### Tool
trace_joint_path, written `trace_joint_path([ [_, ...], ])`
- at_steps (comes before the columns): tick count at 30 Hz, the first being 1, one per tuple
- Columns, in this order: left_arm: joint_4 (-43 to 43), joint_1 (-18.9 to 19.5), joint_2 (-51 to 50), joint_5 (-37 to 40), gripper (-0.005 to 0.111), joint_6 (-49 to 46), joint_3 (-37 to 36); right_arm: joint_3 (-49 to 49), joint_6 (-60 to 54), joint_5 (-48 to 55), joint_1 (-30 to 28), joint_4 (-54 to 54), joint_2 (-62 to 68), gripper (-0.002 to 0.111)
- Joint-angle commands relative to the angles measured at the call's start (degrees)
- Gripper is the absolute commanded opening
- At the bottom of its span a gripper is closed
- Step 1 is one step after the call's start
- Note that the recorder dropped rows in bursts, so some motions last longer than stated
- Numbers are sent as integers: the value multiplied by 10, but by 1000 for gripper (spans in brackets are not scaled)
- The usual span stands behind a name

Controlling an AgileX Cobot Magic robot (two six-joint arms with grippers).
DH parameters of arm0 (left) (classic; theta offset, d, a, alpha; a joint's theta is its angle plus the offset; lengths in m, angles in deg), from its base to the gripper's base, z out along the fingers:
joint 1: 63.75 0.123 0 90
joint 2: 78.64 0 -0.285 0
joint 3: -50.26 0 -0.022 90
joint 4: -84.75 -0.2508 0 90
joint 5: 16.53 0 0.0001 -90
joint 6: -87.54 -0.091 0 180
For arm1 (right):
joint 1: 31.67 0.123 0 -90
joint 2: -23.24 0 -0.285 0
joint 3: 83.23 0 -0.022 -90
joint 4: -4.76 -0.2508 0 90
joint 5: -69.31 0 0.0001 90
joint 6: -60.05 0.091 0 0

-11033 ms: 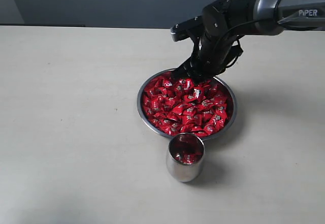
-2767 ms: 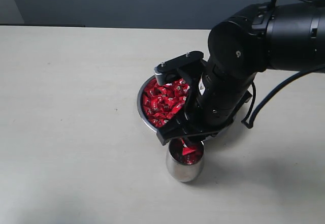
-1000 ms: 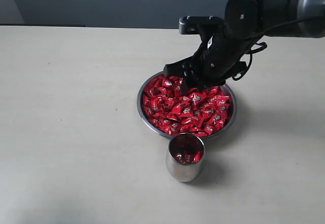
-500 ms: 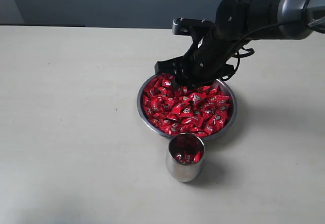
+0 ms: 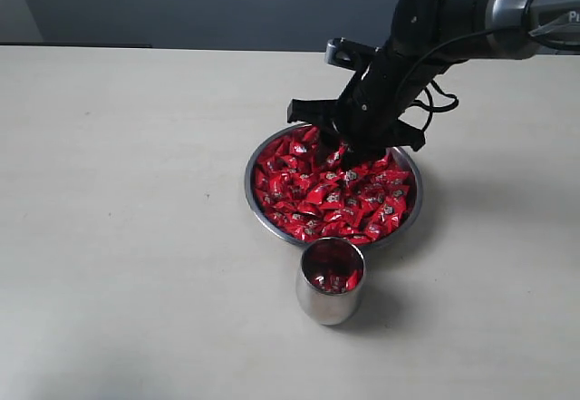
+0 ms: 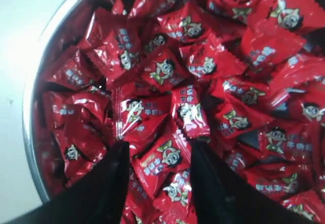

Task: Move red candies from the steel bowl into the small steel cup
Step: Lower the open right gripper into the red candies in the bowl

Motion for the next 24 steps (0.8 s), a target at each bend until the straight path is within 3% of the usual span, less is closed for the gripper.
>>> trace_joint_path([
  [1, -1, 1, 3, -6, 0, 1, -1, -5, 12, 28, -2, -5, -2, 39],
  [24, -1, 1, 3, -6, 0, 1, -1, -5, 48, 18, 20, -15, 29, 39],
])
